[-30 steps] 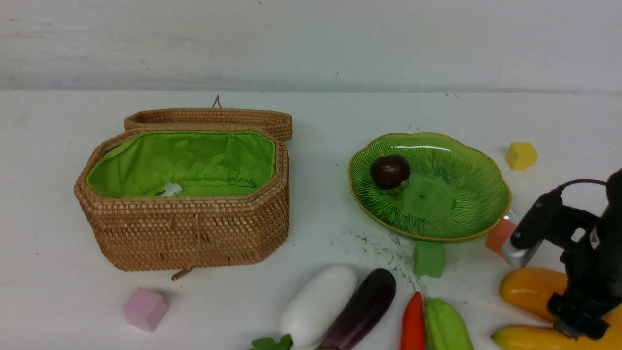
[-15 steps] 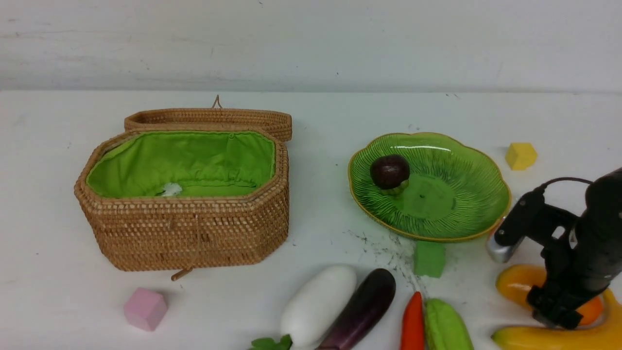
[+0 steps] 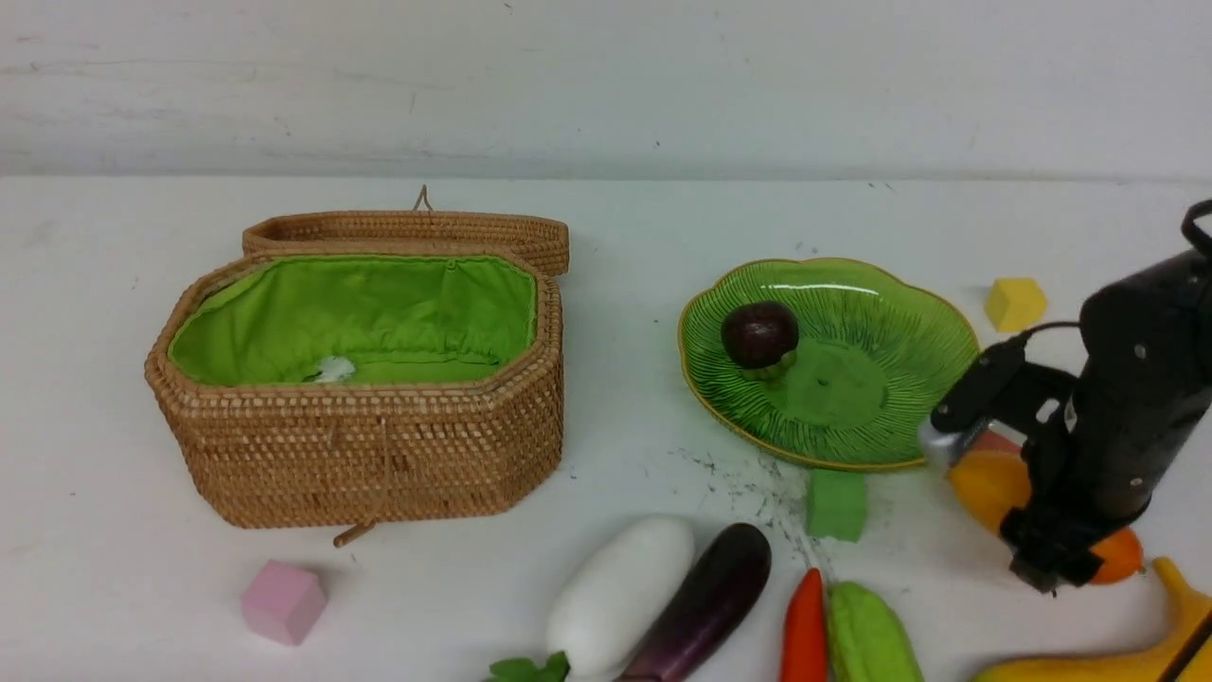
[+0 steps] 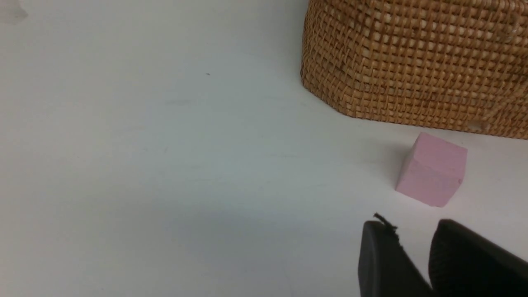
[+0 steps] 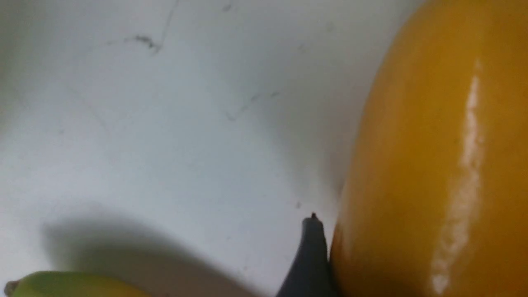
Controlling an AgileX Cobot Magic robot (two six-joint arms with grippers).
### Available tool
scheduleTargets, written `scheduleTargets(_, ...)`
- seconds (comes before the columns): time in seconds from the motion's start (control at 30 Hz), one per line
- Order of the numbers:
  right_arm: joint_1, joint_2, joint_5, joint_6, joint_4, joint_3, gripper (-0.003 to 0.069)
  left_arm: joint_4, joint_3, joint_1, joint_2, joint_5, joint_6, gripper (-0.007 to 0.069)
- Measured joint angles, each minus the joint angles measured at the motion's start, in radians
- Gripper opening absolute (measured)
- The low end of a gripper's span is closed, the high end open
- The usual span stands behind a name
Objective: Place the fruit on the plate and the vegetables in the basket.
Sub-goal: Use the right arm to grab a mango and put it into the right plate
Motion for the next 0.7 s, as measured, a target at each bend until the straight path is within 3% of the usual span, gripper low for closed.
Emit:
scheduleTargets(0.3, 0.0, -0.103, 0.137, -0.027, 0.033, -0.209, 0.0566, 0.002, 0.0, 0.0, 0.0, 0.0, 0.0, 0.0185)
scheduleTargets(0.47, 0.0, -0.086, 0.043, -0.029, 0.306, -0.358, 0.0566, 0.002, 0.0, 0.0, 0.0, 0.0, 0.0, 0.0186)
scheduleTargets(0.6, 0.002, 0.006, -0.207, -0.03, 0.574, -0.385, 0.0566, 0.002, 0.0, 0.0, 0.0, 0.0, 0.0, 0.0186)
scheduleTargets(0.7, 0.003, 0.087, -0.338, -0.03, 0.668, -0.387, 0.0566, 0.002, 0.0, 0.0, 0.0, 0.0, 0.0, 0.0186)
